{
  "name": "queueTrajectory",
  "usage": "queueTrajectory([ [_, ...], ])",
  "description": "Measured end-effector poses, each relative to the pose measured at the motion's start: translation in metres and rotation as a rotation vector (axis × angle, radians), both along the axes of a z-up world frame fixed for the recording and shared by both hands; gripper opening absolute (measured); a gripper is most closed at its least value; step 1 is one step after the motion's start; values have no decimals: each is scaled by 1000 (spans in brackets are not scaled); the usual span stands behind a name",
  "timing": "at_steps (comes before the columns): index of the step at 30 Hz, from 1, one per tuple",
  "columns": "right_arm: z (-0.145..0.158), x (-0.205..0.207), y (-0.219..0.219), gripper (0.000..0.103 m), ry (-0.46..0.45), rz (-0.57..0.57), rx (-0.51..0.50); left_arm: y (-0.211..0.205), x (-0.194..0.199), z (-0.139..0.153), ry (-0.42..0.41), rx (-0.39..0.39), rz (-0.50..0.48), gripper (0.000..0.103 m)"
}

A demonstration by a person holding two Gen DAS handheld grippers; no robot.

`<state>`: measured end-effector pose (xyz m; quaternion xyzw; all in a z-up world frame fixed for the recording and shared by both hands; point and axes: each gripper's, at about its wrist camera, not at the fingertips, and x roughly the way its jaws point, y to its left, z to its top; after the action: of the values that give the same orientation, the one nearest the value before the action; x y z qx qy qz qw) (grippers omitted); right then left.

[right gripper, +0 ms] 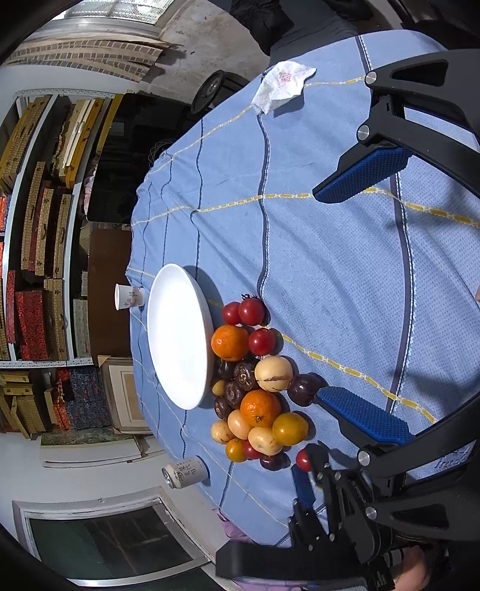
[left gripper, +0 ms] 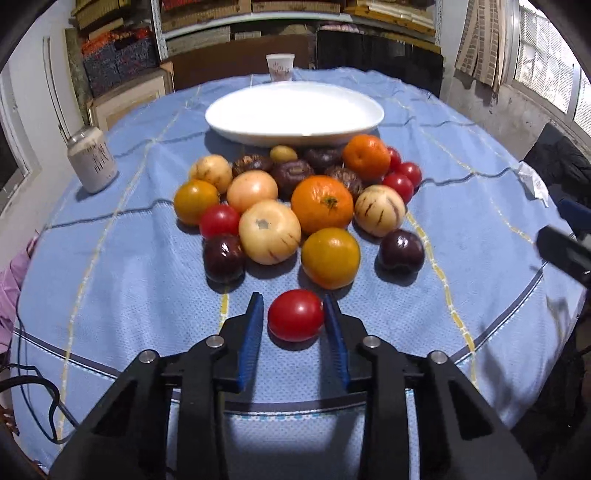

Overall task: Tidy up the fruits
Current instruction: 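Grasp a small red tomato with the left tool while the right tool grasps a dark purple plum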

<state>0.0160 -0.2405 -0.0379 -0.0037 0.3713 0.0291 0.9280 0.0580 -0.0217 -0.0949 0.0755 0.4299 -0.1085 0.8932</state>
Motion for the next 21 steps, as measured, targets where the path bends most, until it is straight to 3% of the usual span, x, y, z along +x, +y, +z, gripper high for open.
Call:
queueTrajectory([
  [4,-4,5,14,100,24,99,13,10,-5,14,-50,-38,32,33],
  [8,-12,16,44,100,42,203,-42,18,-8,21,-78,-46,65,33],
  [9,-14,20,50,100,40,211,-59,20,-7,20,-69,-48,71,33],
  [11,-21,31,57,87,59,212,-66,24,-7,18,-60,-50,75,33],
  [13,-29,43,60,80,116,226,-31,27,-8,17,-60,-51,80,33],
  [16,-41,53,63,80,183,234,7,26,-9,15,-47,-51,63,33],
  [21,-37,51,59,80,152,199,-38,15,-9,9,-34,-53,5,33],
])
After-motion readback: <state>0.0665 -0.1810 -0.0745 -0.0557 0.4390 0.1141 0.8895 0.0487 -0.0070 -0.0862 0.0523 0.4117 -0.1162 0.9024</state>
